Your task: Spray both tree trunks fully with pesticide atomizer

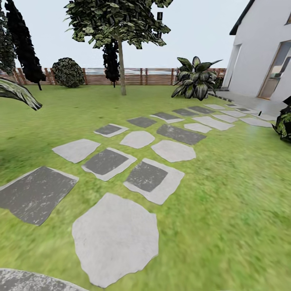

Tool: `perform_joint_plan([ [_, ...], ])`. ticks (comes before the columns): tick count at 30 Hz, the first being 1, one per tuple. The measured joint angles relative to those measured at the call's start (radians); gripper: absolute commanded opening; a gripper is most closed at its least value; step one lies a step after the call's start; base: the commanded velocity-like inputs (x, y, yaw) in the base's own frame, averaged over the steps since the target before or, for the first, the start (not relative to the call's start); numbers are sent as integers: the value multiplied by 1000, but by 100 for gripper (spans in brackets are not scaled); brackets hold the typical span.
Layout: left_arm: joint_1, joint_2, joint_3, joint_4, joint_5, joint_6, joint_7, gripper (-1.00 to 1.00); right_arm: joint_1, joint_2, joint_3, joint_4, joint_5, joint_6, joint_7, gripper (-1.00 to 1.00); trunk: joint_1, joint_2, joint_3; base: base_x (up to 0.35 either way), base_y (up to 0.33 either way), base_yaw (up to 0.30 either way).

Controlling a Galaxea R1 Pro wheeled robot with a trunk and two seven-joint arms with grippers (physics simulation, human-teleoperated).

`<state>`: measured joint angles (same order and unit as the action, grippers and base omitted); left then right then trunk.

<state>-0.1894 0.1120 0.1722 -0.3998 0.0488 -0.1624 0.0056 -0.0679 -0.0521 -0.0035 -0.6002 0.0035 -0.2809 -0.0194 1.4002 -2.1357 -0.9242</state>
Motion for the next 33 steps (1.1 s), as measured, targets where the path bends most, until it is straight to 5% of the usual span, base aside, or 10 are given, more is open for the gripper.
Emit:
perform_joint_plan([
  [13, -3, 0, 0, 0, 0, 0, 0, 100, 0, 0, -1, 0, 0, 0, 0, 100, 0, 0, 0, 335, 78, -5],
  [33, -5, 0, 0, 0, 1, 0, 0, 100, 0, 0, -1, 0, -1, 0, 0, 100, 0, 0, 0, 335, 37, -138],
])
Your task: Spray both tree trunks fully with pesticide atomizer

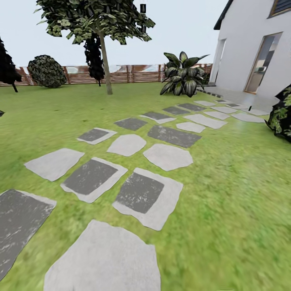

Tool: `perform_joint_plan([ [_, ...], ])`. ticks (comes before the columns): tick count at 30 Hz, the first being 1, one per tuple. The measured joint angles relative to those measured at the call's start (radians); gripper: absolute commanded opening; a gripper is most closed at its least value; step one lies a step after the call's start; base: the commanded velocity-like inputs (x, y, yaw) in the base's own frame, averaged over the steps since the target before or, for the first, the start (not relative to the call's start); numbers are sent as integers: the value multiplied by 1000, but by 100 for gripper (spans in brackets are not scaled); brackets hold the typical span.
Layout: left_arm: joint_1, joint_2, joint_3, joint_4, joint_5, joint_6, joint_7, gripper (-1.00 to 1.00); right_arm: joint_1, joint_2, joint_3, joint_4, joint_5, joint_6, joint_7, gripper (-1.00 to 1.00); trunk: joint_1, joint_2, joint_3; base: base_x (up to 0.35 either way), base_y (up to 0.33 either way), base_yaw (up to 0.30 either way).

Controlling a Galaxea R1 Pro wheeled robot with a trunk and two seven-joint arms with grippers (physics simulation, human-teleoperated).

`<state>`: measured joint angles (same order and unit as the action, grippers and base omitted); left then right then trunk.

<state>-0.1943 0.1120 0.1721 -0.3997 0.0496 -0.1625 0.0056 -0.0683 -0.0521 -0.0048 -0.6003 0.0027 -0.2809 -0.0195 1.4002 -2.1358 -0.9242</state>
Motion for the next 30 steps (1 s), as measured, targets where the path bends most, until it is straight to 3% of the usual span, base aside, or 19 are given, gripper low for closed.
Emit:
perform_joint_plan([
  [30, 0, 1, 0, 0, 0, 0, 0, 100, 0, -2, 0, 1, 1, 0, 0, 100, 0, 0, 0, 335, 5, -1],
])
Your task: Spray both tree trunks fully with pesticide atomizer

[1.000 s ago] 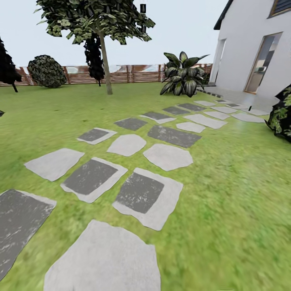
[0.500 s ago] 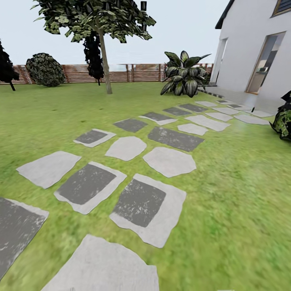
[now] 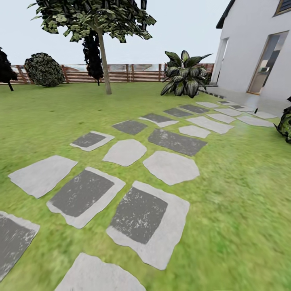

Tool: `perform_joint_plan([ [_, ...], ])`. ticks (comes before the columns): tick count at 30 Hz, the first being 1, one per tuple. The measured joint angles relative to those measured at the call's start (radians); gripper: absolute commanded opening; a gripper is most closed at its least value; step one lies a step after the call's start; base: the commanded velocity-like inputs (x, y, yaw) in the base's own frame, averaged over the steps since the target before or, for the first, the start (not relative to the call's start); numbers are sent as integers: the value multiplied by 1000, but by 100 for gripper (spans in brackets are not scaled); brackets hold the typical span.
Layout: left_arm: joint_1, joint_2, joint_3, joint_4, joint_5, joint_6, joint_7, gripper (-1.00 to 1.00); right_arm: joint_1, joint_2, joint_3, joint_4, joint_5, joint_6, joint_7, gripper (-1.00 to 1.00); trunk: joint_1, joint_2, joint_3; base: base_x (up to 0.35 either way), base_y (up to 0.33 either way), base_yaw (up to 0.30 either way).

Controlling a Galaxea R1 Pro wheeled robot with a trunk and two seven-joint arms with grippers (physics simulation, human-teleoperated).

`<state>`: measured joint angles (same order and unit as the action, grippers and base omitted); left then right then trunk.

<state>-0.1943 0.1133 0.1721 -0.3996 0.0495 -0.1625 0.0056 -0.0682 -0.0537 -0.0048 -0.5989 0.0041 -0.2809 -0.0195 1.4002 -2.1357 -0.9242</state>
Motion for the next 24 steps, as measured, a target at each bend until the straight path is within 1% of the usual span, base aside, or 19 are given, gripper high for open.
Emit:
perform_joint_plan([
  [24, 0, 0, 0, 0, -1, 0, 0, 100, 0, 0, 0, 0, 0, 0, 0, 100, 0, 0, 0, 335, 0, 0],
])
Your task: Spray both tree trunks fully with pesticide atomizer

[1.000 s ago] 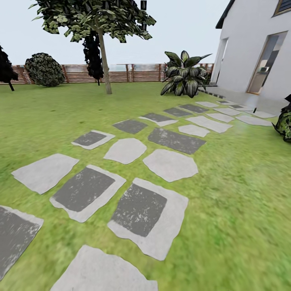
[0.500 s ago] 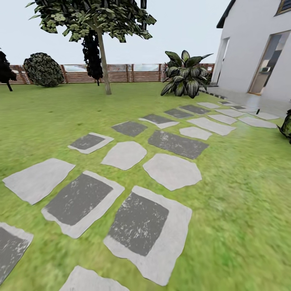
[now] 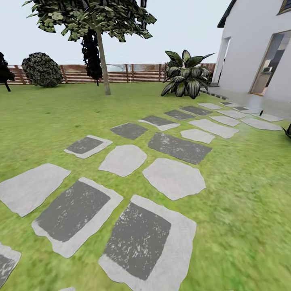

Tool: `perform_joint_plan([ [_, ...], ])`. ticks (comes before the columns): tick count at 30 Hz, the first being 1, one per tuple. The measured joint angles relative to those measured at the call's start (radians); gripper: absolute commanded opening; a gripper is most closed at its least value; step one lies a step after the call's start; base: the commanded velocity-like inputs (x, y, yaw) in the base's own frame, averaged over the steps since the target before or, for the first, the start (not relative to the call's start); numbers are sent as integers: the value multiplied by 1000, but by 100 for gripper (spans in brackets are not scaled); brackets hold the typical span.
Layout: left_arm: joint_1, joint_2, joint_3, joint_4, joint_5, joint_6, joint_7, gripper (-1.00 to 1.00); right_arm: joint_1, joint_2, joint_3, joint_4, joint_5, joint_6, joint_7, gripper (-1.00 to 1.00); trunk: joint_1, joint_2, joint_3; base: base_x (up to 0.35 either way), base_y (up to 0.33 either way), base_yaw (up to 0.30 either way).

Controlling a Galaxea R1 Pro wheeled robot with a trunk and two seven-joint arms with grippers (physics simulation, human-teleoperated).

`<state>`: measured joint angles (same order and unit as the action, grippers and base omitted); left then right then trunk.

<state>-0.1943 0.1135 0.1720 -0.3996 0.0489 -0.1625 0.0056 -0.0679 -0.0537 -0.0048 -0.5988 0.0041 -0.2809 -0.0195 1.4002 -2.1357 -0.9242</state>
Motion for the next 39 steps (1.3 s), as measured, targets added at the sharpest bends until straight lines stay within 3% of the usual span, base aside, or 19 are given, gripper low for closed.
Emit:
perform_joint_plan([
  [31, -1, 0, 0, 0, 1, 0, 0, 100, 0, 0, 0, 0, 0, 0, 0, 100, 0, 0, 0, 335, 0, -2],
  [39, -1, 0, 0, 0, 1, 0, 0, 100, 0, 0, 0, 0, 0, 0, 0, 100, 0, 0, 0, 335, 0, -204],
])
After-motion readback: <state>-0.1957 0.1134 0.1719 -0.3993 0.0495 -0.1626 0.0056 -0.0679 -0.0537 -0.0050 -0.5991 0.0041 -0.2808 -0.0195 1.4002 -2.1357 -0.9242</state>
